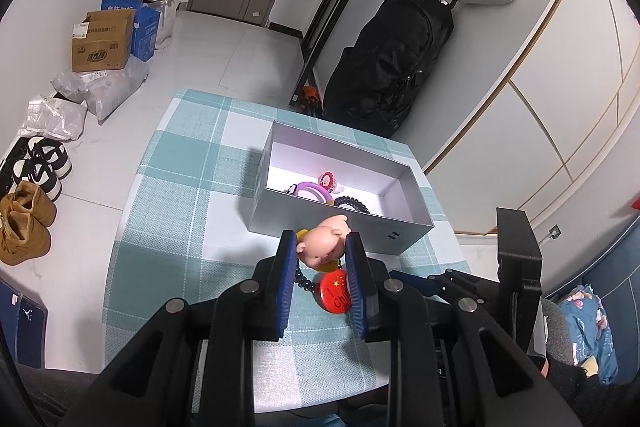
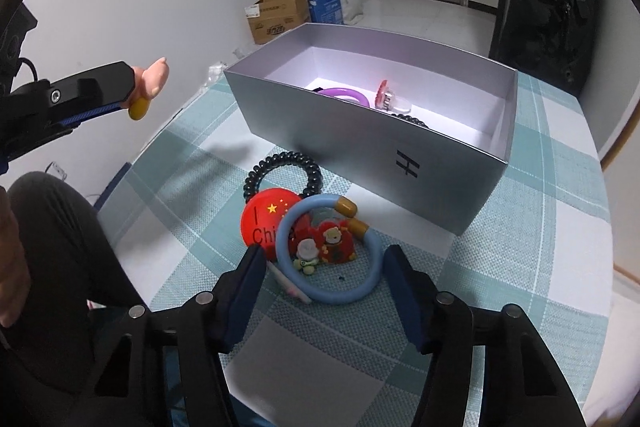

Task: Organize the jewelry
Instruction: 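Hold the pig figure up with the left tool while the right tool grasps the blue teether ring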

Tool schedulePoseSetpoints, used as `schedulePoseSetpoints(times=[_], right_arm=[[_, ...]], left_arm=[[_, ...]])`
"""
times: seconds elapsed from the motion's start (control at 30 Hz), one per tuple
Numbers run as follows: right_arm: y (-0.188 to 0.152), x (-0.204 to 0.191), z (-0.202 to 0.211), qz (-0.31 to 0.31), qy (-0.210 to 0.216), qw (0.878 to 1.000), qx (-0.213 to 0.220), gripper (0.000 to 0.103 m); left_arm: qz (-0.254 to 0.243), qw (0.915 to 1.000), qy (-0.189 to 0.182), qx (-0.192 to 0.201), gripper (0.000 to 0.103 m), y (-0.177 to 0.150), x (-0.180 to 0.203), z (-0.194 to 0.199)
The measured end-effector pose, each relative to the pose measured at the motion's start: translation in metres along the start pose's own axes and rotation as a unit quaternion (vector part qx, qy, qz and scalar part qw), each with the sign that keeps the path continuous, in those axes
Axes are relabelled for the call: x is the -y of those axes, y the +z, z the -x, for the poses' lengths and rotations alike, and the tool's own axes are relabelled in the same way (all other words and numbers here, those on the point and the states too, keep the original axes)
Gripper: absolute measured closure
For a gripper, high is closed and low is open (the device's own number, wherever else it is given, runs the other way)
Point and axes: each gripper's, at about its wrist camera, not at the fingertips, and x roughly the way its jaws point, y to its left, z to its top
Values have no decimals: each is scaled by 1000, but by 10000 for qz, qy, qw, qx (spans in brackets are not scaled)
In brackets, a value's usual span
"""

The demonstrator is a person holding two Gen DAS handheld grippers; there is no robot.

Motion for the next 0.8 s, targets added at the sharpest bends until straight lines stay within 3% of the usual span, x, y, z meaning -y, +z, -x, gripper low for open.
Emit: schedulePoseSetpoints(times=[0.3,0.8], right_arm=[[4,-2,2,-12,29,9999,160,43],[6,16,23,-537,480,9962,482,43]], left_arm=[[1,10000,2,-50,84,1,-1,-2],[-43,9999,55,-108,84,-2,0,-6]])
